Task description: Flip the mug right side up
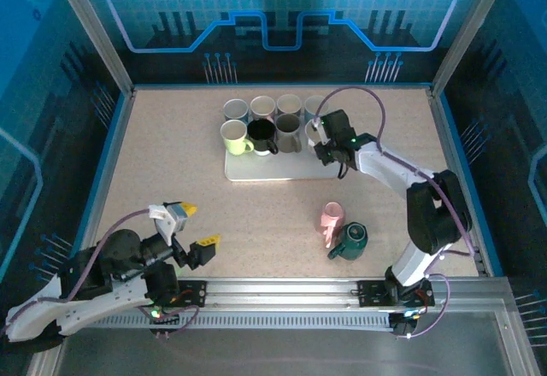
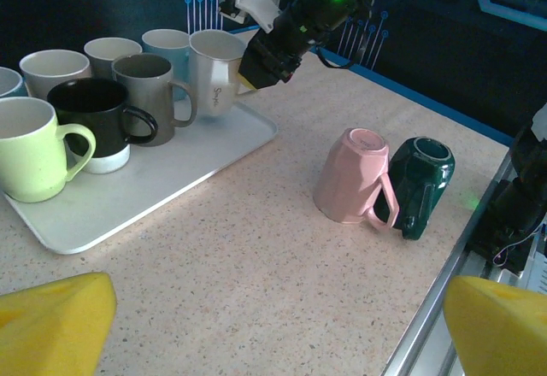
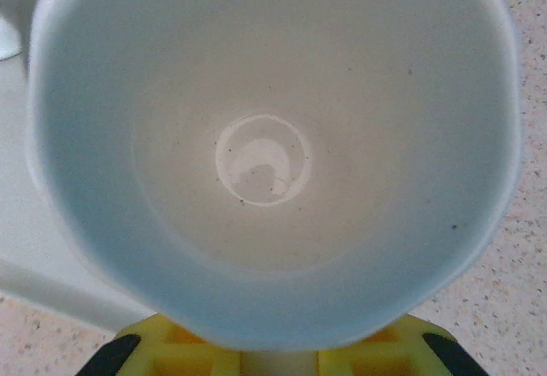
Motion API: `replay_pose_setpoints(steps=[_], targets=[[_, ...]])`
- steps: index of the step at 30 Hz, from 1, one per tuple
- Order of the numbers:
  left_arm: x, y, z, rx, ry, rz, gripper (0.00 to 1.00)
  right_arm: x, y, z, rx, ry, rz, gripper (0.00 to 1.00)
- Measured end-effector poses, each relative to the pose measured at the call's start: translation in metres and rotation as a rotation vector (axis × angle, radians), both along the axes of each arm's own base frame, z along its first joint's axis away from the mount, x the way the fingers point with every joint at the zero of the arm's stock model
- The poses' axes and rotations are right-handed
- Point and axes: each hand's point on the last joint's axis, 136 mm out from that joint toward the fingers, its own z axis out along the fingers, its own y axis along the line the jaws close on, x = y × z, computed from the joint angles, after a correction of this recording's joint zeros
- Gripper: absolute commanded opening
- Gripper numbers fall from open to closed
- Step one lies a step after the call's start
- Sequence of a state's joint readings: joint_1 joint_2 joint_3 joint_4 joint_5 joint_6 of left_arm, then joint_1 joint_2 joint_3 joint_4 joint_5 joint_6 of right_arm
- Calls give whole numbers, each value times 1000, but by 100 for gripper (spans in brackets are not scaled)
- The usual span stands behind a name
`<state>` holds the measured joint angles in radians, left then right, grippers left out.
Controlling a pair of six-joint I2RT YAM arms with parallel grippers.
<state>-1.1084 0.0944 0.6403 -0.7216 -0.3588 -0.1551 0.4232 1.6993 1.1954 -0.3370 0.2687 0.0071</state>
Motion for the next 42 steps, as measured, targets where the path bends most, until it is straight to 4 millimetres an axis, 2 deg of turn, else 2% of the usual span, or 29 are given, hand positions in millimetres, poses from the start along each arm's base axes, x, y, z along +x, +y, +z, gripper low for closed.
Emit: replay_pose_setpoints(steps=[4,8,24,33,38,42], targets=[[0,1,0,-3,-3,4,99,12,-4,-14,-3,27,-22,0],[0,1,0,-3,-3,4,99,15,-9,-25,0,54,-41,0],[1,2,-1,0,-4,11,99,32,8,-27,109,57,-41,17],[3,2,-2,4,-4,18,99,33,10,-27,129,64,-46,35],[3,2,-2,5,-4,21,99,31,9,-25,132,59,-47,39],[3,2,-3,7,-3,21,99,31,7,-15,136,38,-51,40]])
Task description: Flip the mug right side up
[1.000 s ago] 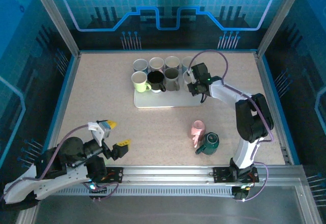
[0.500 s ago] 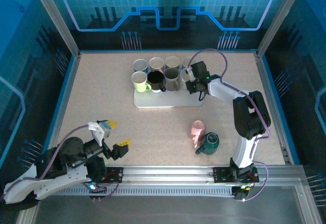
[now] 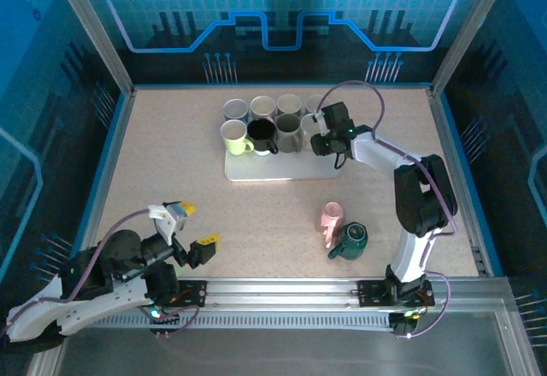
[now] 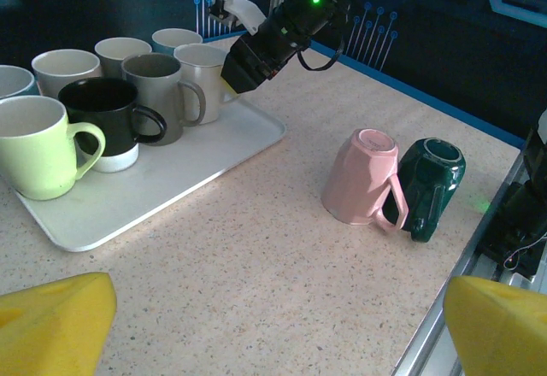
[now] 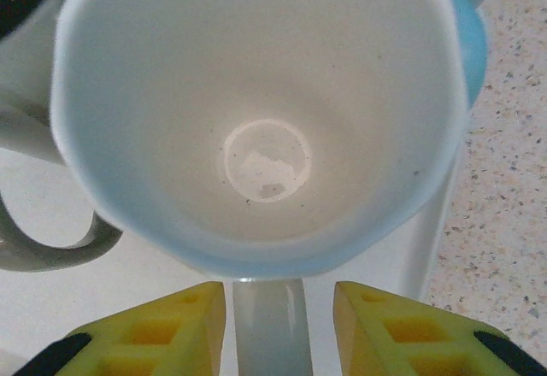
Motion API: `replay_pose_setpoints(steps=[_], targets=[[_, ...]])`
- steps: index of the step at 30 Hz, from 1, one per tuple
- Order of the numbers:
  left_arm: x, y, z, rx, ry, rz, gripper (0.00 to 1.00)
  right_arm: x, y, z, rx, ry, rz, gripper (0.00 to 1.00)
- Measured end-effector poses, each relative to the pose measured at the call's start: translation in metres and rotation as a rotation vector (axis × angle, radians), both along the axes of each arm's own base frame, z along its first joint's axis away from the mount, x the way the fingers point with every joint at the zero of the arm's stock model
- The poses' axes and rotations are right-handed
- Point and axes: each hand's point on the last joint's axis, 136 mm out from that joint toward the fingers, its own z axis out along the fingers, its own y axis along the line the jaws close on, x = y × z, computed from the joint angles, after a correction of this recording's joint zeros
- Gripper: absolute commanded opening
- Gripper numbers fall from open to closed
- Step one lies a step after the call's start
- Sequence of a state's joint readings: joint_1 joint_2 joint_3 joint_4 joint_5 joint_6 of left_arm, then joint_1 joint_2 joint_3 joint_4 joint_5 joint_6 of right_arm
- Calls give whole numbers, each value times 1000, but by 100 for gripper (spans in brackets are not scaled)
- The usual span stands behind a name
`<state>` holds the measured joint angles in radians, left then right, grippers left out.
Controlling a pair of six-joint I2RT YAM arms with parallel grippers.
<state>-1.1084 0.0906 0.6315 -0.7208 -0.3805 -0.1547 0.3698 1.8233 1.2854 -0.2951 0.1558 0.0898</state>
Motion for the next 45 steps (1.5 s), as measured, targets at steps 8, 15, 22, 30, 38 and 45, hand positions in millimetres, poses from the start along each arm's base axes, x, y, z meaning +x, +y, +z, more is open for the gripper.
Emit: replay_pose_setpoints(steps=[8,15,22,30,38,45], targets=[[6,4,-1,-4,16,51,99,-19,-10,55,14,-114,-42,48],[18,0,8,8,131,145,99,-72,-2,151,108,-322,-33,50],[48,-74,10,142,318,173,99,-116,-23,194,230,-380,-119,49],[83,-188,-20,280,492,101,99,-163,-50,211,293,-426,-161,51],[115,-281,-54,363,686,60,99,-206,-88,233,374,-526,-240,51],[109,-294,-119,525,844,74,99,-216,-95,234,396,-550,-249,51]])
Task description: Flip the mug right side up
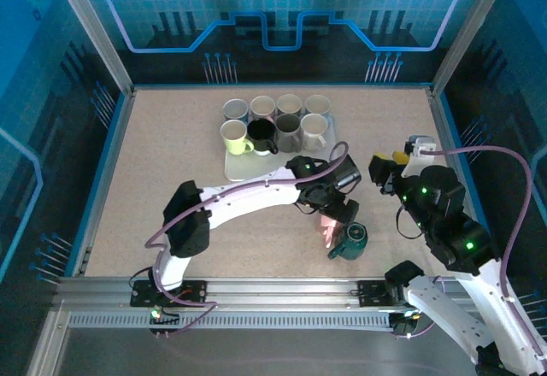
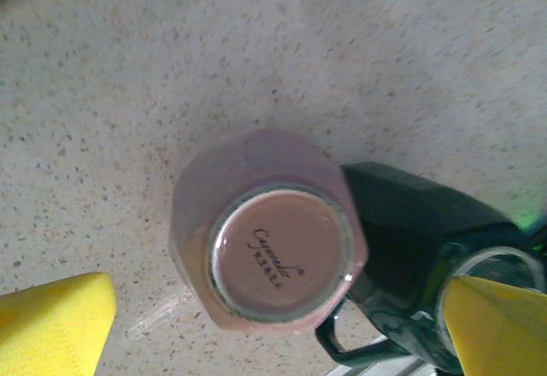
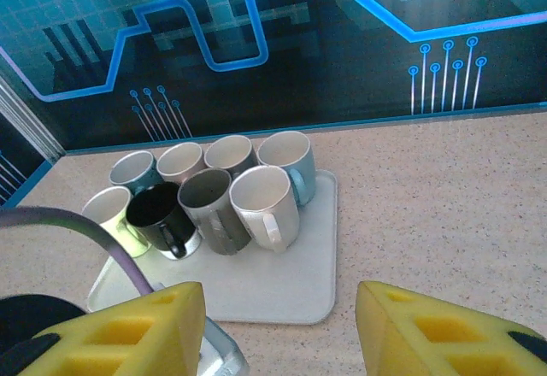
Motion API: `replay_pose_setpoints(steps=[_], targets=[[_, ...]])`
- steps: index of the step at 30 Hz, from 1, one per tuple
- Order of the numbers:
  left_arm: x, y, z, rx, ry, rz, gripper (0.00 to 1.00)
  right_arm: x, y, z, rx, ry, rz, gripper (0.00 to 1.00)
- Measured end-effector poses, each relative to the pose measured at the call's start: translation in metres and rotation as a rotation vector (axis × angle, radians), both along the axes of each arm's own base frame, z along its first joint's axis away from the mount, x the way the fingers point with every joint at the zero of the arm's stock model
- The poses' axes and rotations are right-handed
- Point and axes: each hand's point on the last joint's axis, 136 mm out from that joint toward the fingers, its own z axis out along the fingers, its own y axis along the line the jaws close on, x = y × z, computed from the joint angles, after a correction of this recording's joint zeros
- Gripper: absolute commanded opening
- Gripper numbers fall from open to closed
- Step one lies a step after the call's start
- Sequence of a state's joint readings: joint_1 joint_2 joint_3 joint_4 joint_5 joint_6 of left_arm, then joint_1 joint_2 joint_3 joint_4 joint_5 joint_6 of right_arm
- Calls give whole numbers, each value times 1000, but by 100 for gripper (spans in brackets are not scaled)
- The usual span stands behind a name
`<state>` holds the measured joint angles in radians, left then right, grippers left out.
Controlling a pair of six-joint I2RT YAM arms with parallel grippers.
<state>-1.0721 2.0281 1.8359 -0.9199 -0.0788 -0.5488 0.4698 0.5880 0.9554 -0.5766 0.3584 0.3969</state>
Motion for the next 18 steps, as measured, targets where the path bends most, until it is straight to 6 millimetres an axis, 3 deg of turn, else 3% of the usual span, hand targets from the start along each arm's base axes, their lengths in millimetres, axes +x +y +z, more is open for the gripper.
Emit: replay_pose_setpoints(steps=[5,18], targets=[[-2,6,-17,55,46,6,99,-1,3,-15,-5,25,17,51],[19,15,-43,77,101,56,99,-1,13,-41,-10,76,68,53]])
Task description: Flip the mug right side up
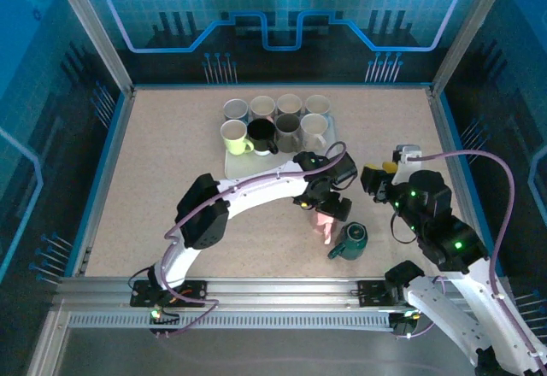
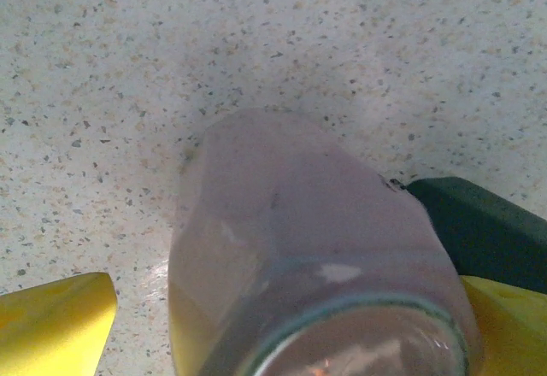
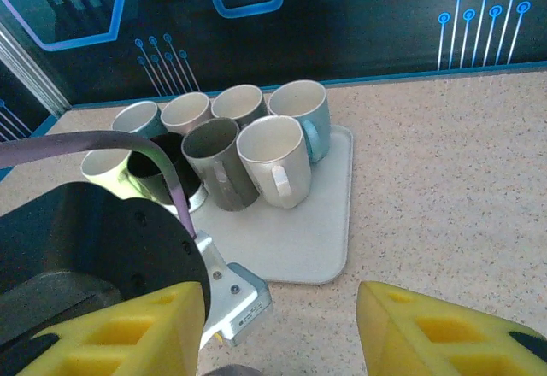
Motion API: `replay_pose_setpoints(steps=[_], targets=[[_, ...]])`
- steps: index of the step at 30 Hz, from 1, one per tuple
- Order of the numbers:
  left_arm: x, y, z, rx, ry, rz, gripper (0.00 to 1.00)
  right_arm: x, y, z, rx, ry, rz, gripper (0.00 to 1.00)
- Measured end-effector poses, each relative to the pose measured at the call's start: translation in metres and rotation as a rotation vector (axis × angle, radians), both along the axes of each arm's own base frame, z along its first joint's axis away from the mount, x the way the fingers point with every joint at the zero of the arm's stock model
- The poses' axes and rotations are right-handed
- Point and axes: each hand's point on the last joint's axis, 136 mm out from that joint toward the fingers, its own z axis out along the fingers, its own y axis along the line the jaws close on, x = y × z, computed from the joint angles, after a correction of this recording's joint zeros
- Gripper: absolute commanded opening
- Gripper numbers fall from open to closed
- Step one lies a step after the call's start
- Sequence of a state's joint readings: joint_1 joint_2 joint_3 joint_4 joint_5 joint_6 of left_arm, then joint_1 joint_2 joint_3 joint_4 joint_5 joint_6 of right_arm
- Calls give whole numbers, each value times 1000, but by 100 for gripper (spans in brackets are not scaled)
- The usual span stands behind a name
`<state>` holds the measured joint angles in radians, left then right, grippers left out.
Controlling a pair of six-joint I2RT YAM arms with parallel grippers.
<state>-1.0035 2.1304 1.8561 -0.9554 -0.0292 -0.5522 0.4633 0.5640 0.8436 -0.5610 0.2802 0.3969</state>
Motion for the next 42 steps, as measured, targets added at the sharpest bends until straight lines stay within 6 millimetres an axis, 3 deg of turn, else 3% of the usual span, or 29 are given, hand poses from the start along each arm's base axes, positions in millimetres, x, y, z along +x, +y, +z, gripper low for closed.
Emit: replay_pose_setpoints(steps=[5,11,16,19,22,23,29,32,35,42], targets=[[-1,6,-14,24,24,5,93,0,3,-5,7,14,10,54],[-3,8,-19,21,24,-2,71,2,5,-7,22,26,15,53],[-1,18,-17,9,16,12,68,1,8,-7,30,29,29,54],[2,35,-12,17,9,37,68,0,13,-8,41,37,58,54],[7,56,14,-10,-44,68,68,-1,20,-8,54,47,94,55],[9,63,30,-38,-84,80,68,-2,23,-7,60,49,109,55],[10,118,169,-421,-425,170,66,-9,53,8,137,20,280,57],[7,155,215,-632,-577,250,69,-10,69,16,187,9,356,59],[3,178,229,-797,-685,304,68,-11,93,20,269,27,466,66],[-8,175,207,-955,-749,262,63,-9,149,11,582,166,711,75]])
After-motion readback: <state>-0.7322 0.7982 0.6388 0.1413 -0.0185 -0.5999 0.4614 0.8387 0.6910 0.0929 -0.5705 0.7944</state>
